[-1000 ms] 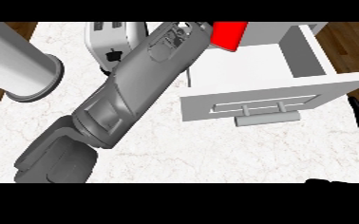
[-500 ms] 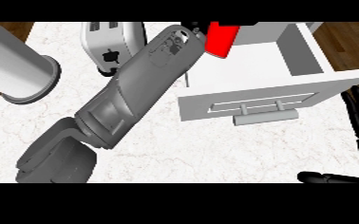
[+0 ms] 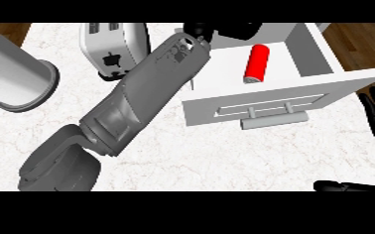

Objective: Pick up the can, place it into the drawer and close the drawer

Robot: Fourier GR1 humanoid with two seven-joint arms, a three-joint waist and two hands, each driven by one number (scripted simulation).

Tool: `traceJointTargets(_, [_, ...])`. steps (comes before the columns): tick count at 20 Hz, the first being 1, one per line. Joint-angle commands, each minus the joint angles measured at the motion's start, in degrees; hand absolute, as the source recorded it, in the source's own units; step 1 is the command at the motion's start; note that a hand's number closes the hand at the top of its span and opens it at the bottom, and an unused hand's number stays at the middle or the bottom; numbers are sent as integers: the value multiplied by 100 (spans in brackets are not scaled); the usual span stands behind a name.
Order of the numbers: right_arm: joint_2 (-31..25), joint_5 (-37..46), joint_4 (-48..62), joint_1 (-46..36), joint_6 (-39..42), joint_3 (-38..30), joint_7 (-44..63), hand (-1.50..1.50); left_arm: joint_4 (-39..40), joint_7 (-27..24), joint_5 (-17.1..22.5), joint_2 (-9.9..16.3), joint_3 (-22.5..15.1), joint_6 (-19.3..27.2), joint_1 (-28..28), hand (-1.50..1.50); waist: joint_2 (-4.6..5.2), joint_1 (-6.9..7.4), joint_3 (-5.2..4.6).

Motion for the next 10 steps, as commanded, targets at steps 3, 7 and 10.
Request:
traceJointTargets(3, [74, 162, -52, -144, -123, 179, 154, -150, -71, -234, 197, -1, -164, 213, 235, -150, -4, 62, -8])
traceJointTargets(7, [48, 249, -18, -128, -90, 174, -19, -150, -69, -332, 343, -1, -194, 389, 286, -150, 14, 28, -6])
traceJointTargets(10, [-97, 374, 113, -135, -8, 37, -350, -150, -83, -209, 473, -1, -166, 596, 71, -150, 18, -13, 0])
